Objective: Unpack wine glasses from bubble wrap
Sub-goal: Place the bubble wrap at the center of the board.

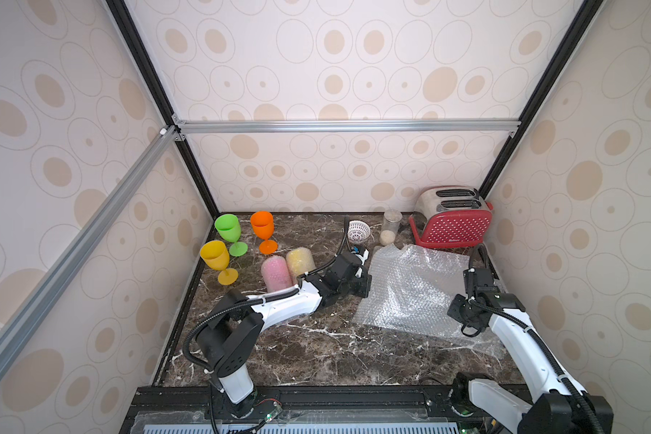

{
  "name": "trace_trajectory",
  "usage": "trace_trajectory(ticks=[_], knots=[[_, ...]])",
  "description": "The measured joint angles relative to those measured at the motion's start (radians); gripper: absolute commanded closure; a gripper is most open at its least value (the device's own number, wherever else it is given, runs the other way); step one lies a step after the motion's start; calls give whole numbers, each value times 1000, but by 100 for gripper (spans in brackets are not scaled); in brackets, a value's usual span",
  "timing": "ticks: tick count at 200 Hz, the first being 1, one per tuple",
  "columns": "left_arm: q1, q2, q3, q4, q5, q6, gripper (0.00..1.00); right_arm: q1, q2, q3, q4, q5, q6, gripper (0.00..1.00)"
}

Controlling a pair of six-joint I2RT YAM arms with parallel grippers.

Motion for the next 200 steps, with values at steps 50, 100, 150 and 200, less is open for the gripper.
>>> trace_trajectory(ticks=[50, 100, 150, 200], knots=[[0, 146, 85, -19, 40, -7, 100, -68, 117, 7, 40, -11, -33, 97], [5, 286, 206, -80, 48, -15, 90, -74, 212, 8, 83, 19, -52, 93], [31, 349, 268, -154, 48, -23, 83, -75, 245, 10, 101, 49, -55, 87], [58, 351, 270, -171, 97, -26, 77, -76, 169, 11, 101, 104, -42, 81]])
